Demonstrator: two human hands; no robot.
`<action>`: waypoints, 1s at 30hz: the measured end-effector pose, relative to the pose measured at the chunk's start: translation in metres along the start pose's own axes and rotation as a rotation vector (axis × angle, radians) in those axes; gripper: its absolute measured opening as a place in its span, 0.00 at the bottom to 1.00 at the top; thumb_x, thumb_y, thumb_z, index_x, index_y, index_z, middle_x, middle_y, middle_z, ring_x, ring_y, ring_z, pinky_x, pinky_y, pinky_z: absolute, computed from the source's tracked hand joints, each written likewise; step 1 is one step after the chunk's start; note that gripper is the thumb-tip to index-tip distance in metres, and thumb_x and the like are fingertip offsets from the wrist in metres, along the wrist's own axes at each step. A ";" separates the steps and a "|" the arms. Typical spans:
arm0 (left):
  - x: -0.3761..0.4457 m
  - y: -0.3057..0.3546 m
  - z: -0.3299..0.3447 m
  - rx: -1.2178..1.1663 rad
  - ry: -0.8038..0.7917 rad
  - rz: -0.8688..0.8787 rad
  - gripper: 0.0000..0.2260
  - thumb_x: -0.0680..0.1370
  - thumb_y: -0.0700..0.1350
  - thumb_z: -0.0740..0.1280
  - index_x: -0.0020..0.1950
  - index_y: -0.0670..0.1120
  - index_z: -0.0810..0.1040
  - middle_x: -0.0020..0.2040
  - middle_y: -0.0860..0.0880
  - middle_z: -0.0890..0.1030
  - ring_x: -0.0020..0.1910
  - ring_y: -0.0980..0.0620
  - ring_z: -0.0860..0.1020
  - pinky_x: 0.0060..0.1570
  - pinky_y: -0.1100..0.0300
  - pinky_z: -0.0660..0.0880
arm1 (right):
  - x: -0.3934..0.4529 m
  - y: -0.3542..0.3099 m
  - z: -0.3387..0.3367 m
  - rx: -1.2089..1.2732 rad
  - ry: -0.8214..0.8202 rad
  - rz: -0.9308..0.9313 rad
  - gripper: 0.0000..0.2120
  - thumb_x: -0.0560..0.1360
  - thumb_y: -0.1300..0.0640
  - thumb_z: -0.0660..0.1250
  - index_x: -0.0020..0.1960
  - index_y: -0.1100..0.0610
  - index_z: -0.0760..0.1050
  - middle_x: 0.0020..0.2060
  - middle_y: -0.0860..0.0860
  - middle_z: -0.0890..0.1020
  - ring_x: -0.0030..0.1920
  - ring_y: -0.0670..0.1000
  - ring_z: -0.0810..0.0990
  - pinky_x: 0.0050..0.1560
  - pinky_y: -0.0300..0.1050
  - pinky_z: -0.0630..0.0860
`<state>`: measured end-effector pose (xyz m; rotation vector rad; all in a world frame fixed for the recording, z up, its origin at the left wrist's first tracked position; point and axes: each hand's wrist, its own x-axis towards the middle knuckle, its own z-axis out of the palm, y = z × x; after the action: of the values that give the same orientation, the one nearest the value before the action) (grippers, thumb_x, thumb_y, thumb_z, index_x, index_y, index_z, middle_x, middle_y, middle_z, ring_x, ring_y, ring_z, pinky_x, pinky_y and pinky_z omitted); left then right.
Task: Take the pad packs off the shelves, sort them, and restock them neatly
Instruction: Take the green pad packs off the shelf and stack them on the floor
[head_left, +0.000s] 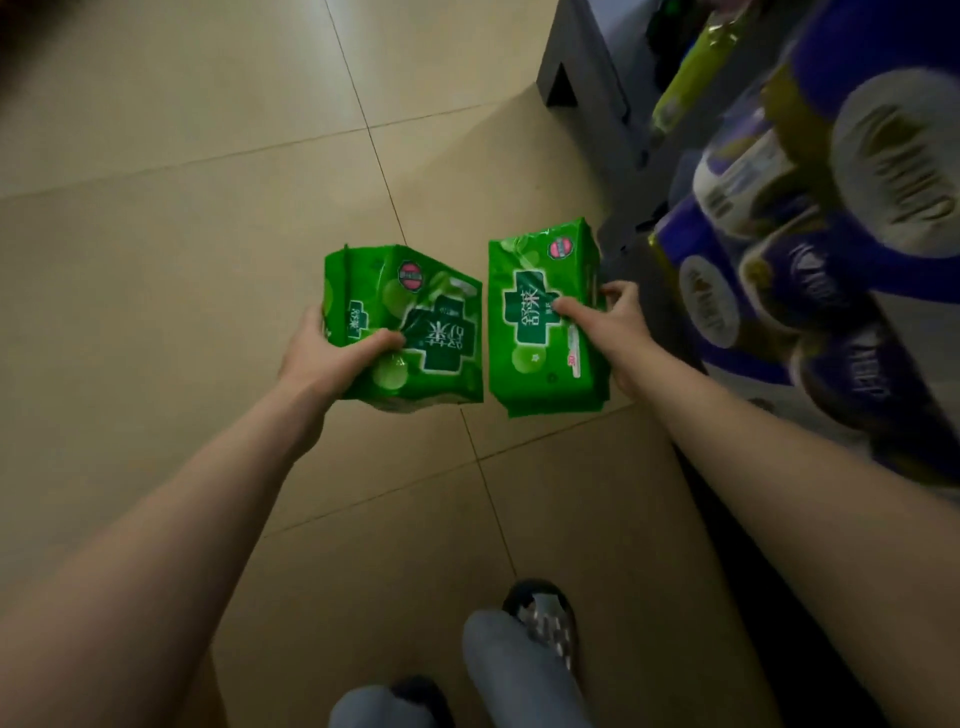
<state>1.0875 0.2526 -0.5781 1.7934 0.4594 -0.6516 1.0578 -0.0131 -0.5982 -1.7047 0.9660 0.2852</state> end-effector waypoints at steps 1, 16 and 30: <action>0.010 -0.011 0.001 -0.031 -0.015 -0.012 0.30 0.69 0.44 0.74 0.69 0.48 0.65 0.58 0.46 0.77 0.50 0.47 0.80 0.39 0.58 0.77 | 0.016 0.003 0.004 -0.065 0.054 -0.041 0.30 0.69 0.51 0.73 0.63 0.53 0.60 0.59 0.55 0.73 0.55 0.55 0.76 0.56 0.51 0.74; 0.044 -0.039 0.003 -0.213 -0.384 -0.182 0.32 0.57 0.52 0.76 0.60 0.48 0.75 0.43 0.50 0.85 0.36 0.55 0.83 0.30 0.65 0.77 | 0.017 0.005 0.047 0.094 -0.235 -0.063 0.36 0.71 0.39 0.66 0.74 0.50 0.59 0.69 0.56 0.68 0.68 0.56 0.69 0.67 0.53 0.66; 0.002 -0.081 0.059 0.264 -0.286 -0.349 0.19 0.80 0.43 0.59 0.70 0.38 0.65 0.57 0.41 0.76 0.50 0.48 0.75 0.47 0.60 0.69 | -0.013 0.074 -0.018 -1.181 -0.106 0.022 0.30 0.69 0.48 0.72 0.68 0.47 0.66 0.63 0.56 0.67 0.65 0.62 0.63 0.57 0.52 0.69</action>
<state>1.0284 0.2214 -0.6529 1.8407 0.5133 -1.2426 0.9920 -0.0278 -0.6348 -2.6783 0.7548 1.1061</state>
